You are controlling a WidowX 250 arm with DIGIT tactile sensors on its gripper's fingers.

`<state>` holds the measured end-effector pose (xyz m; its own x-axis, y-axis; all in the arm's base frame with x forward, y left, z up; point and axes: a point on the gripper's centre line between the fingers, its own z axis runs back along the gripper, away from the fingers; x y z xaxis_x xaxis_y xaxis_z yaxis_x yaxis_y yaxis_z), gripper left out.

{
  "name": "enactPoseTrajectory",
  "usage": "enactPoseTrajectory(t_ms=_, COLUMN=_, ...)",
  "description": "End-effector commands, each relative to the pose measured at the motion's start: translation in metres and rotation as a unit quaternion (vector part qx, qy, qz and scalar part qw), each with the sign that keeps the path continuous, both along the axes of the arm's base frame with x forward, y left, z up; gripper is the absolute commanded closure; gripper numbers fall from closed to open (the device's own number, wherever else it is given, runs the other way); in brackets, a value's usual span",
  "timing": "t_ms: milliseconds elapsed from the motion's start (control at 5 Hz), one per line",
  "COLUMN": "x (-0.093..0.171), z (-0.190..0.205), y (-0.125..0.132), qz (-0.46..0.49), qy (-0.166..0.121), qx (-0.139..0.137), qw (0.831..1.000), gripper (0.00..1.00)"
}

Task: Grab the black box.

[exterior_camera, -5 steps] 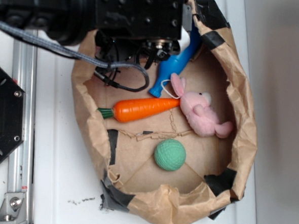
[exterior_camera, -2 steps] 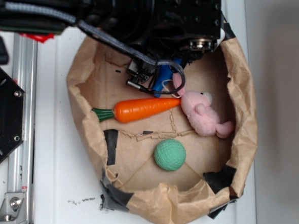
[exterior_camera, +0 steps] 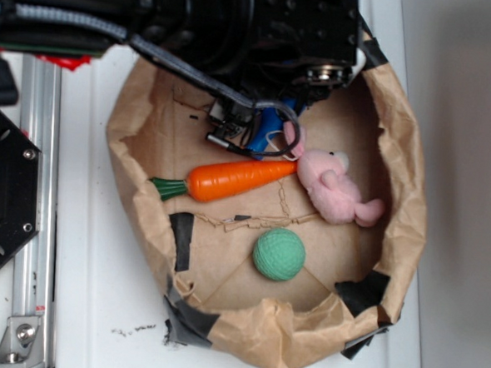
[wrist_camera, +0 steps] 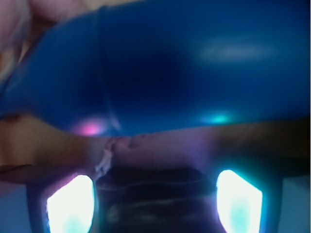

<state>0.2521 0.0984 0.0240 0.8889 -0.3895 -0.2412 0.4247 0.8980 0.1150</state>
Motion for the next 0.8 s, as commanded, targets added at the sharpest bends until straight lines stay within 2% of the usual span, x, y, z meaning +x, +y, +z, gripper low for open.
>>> enactPoseTrajectory(t_ms=0, x=-0.021, z=0.007, y=0.010, qz=0.014, qy=-0.026, qx=-0.001, qw=1.000, gripper=0.00)
enactPoseTrajectory(t_ms=200, x=-0.024, z=0.007, y=0.007, qz=0.013, qy=-0.039, qx=-0.008, qw=0.999, gripper=1.00)
enactPoseTrajectory(t_ms=600, x=-0.017, z=0.028, y=0.003, qz=0.009, qy=-0.053, qx=-0.004, qw=0.999, gripper=1.00)
